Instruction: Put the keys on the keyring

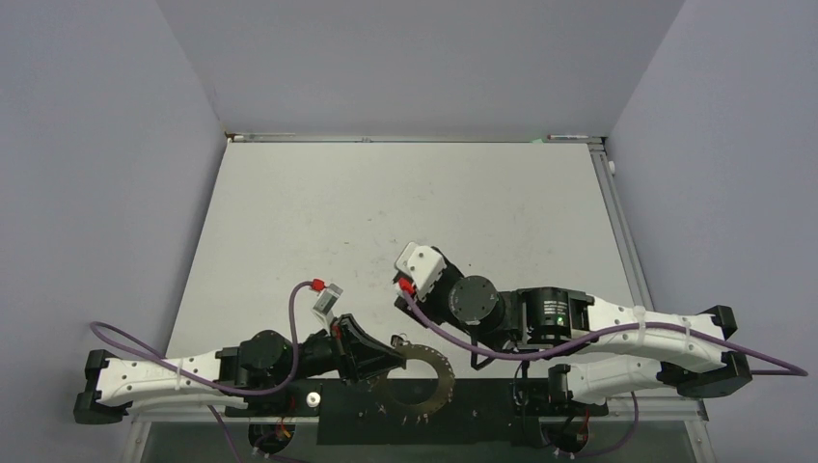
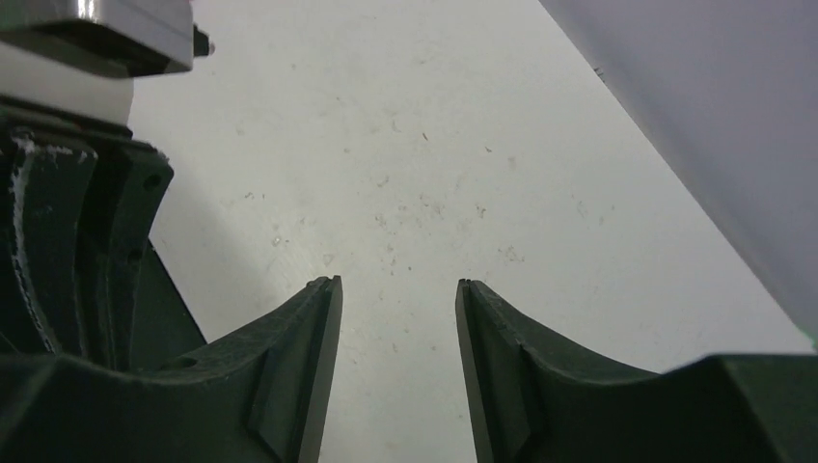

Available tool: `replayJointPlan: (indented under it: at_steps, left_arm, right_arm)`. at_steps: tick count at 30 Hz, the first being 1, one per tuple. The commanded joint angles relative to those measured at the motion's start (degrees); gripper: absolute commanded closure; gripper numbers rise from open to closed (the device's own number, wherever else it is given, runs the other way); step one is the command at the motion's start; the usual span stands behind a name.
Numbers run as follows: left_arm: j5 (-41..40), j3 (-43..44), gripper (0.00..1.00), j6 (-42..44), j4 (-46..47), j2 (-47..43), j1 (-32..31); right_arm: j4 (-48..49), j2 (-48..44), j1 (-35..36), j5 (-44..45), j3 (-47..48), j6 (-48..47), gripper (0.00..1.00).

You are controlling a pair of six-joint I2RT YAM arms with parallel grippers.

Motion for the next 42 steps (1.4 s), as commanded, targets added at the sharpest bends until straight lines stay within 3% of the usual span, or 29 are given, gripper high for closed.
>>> replayJointPlan:
  at_steps: [1, 6, 12, 17, 42]
  left_arm:
    - [-2.2, 0.52, 1.0, -1.12, 5.57, -1.41, -0.28]
    - [-4.05, -0.34, 1.0, -1.57, 5.5, -2.6, -0.28]
    - [-5.2, -0.91, 1.0, -2.03, 5.43, -3.11, -0.28]
    - [-5.86, -1.29, 1.0, -2.45, 5.38, -3.61, -0.28]
    - [-3.3, -1.06, 1.0, -1.98, 6.44, -3.39, -0.28]
  right_arm:
    - [-4.84, -0.28, -0.21, 5.63, 5.52, 17.04, 0.52]
    - [-7.93, -1.56, 0.99, -1.32, 3.44, 28.3, 0.46]
    - [-9.08, -0.62, 7.02, 0.85, 1.34, 33.06, 0.37]
    - [-9.19, 1.27, 9.93, 2.57, 1.74, 33.13, 0.35]
    - [-12.43, 2.75, 10.1, 11.3, 1.7, 29.53, 0.37]
